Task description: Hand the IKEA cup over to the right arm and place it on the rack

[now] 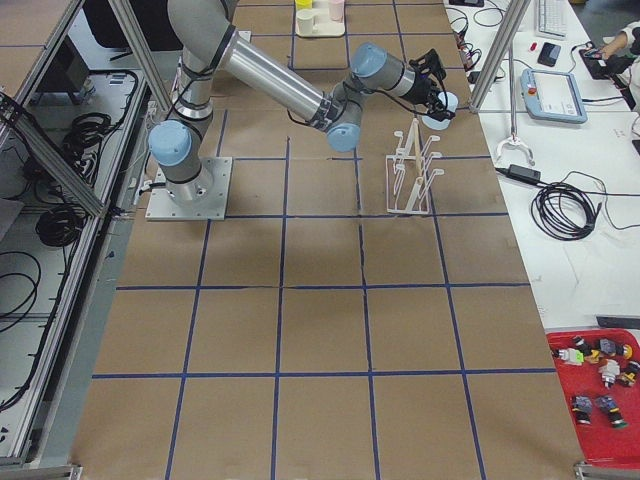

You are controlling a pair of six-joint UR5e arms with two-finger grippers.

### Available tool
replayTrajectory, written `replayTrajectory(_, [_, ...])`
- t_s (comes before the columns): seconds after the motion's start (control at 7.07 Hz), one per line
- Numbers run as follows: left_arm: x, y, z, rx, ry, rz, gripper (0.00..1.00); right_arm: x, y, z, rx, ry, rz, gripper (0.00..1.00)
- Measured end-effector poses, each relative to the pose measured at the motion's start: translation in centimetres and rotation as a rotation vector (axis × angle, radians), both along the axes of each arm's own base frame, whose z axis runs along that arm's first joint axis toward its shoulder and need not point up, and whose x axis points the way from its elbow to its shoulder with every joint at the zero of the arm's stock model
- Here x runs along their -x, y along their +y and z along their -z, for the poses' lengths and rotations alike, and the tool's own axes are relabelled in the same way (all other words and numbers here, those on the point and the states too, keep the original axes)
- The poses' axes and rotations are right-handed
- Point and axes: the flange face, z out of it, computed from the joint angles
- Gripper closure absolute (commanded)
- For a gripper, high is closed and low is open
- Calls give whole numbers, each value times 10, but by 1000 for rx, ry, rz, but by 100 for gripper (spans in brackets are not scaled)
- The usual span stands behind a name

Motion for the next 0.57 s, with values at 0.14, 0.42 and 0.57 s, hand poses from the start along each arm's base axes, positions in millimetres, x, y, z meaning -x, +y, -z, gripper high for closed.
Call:
replayTrajectory(0.14, [0,8,-2,-12,-2,1,1,1,-6,9,3,2,0,79])
replayTrajectory(0.42, [-8,13,-2,-19,-22,-10,1,0,-14,26,7,0,-3,79])
replayTrajectory(0.57, [-21,13,-1,-24,-31,-35,1,-1,-17,31,4,-1,-5,79])
